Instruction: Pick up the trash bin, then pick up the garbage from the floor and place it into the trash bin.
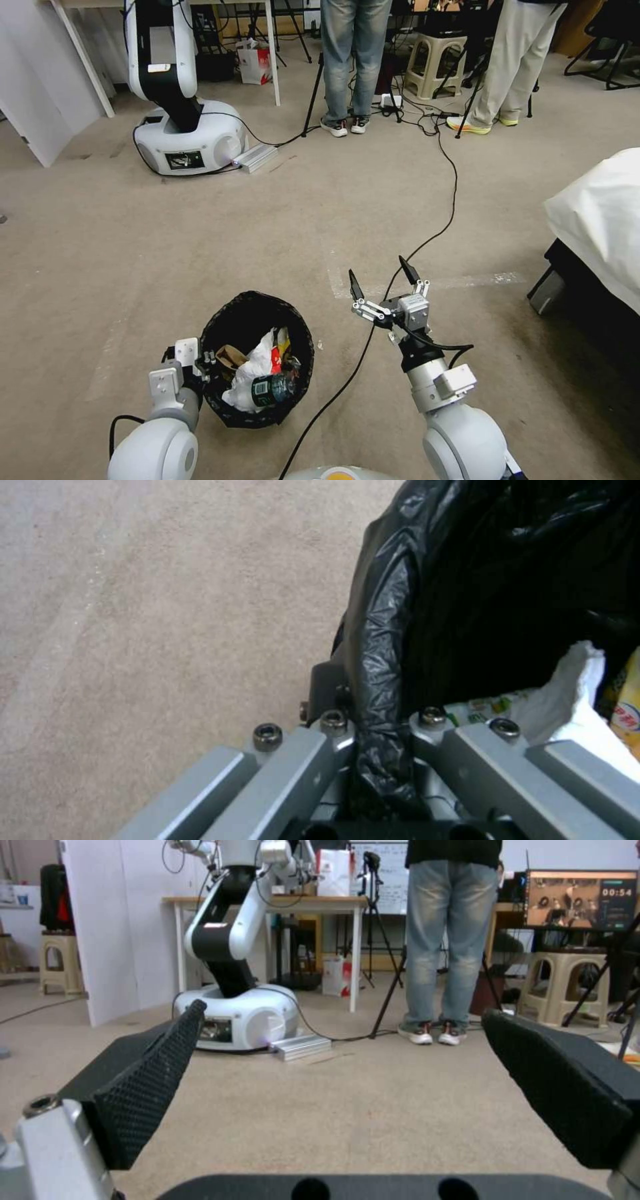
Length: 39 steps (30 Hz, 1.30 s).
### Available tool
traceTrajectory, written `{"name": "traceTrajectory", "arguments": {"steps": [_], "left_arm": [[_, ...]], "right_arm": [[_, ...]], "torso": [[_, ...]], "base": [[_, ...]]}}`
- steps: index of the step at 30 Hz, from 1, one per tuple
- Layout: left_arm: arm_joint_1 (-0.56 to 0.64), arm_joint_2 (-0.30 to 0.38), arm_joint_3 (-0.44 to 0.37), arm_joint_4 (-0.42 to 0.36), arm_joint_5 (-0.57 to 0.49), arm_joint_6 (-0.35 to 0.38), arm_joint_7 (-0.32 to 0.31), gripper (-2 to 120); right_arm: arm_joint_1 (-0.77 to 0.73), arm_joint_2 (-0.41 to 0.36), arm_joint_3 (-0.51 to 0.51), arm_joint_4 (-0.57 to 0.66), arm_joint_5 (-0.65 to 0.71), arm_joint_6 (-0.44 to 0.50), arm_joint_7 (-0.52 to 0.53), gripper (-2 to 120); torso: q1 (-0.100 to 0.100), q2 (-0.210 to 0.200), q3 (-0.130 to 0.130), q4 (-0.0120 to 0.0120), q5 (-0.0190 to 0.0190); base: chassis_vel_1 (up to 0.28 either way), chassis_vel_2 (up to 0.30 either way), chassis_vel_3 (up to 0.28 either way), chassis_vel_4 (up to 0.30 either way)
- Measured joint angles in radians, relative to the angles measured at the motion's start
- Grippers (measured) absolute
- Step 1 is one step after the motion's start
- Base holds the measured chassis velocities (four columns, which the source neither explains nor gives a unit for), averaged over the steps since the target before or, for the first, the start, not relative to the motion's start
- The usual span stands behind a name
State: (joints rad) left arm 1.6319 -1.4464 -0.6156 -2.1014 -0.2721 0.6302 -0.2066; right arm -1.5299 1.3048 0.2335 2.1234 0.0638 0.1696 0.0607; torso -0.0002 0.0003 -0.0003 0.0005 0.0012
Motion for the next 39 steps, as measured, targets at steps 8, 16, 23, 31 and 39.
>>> {"name": "traceTrajectory", "arguments": {"steps": [8,16,23,31,39], "left_arm": [[-0.024,0.0,-0.004,0.031,0.0,-0.009,-0.001,1],[-0.031,0.0,-0.002,0.034,0.002,-0.028,0.018,31],[-0.045,-0.001,-0.001,0.021,-0.017,-0.03,0.029,53],[-0.059,0.01,-0.015,-0.001,-0.041,-0.04,0.033,81],[-0.077,0.012,-0.016,-0.007,-0.05,-0.039,0.033,100]], "right_arm": [[-0.014,0.002,0.003,0.004,-0.009,0.006,-0.003,100],[-0.023,0.004,0.001,0.004,-0.018,0.012,-0.008,100],[-0.031,0.006,-0.005,0.001,-0.024,0.016,-0.014,100],[-0.044,0.009,-0.008,0.001,-0.034,0.021,-0.018,100],[-0.057,0.008,-0.009,0.008,-0.039,0.026,-0.024,100]], "torso": [[0.0,0.0,0.0,-0.0002,-0.0004],[0.0,0.0,0.0,-0.0008,-0.0029],[0.0,0.0,0.001,-0.001,-0.0026],[0.0,0.0,0.0,-0.0007,-0.0015],[0.0,0.0,0.0,-0.0005,-0.0012]], "base": [[0.0,0.0,0.0,0.0],[0.0,0.0,0.0,0.0],[0.0,0.0,0.0,0.0],[0.0,0.0,0.0,0.0],[0.0,0.0,0.0,0.0]]}}
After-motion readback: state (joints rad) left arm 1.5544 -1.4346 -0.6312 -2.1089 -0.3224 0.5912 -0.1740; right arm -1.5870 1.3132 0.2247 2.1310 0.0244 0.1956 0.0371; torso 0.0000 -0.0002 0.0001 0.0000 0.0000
